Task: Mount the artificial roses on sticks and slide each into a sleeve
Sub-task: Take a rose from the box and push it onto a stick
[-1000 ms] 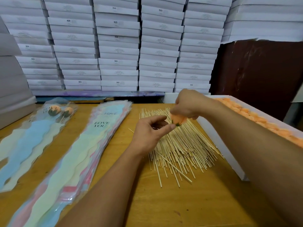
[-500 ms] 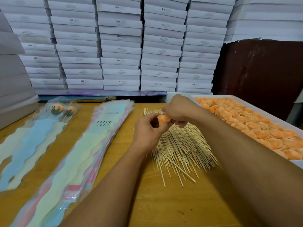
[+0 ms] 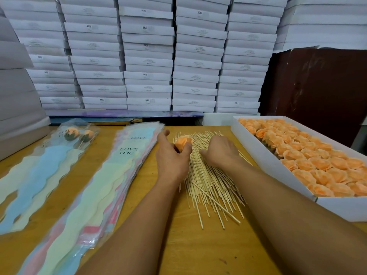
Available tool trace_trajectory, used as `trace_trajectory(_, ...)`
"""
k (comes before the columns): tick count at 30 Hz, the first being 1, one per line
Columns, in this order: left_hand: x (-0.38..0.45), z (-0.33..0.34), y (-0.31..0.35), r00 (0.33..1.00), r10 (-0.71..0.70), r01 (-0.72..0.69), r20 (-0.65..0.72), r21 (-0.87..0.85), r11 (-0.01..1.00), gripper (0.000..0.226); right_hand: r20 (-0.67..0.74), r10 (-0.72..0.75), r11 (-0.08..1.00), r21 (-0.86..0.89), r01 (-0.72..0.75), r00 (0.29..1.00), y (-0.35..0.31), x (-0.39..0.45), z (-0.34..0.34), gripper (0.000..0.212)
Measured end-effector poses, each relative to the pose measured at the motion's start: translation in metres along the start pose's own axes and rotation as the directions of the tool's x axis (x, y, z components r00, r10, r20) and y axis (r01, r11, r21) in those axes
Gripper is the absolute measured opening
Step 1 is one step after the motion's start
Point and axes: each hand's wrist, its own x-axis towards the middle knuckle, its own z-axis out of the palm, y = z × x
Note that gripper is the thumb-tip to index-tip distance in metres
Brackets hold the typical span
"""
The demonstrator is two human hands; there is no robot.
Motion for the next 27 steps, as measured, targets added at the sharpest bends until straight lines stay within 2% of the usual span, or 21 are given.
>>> trace_trajectory(8,0.002,-0.001,0.0,1.0,-0.03,0.03,0.006,-0.009,0.999,0.047,0.028,-0.027,0.996,-0.087,0.03,0.999,-0.014,0.004,0.0,0.02)
trace_trajectory(14,0.002,-0.002,-0.002,0.999,-0.048,0.049,0.025,-0.035,0.998,0.044,0.031,-0.019,0.995,-0.094,0.022,0.999,-0.013,0.005,0.0,0.029)
trace_trajectory(20,0.003,-0.001,-0.003,0.997,-0.068,0.07,0.036,-0.056,0.996,0.041,0.077,0.043,0.997,0.068,-0.048,0.996,0.0,0.006,-0.007,0.03)
trace_trajectory(27,0.006,0.0,-0.003,0.992,-0.11,0.117,0.056,-0.144,0.983,0.029,0.22,0.079,0.937,0.317,-0.148,0.972,0.015,-0.013,-0.023,0.023)
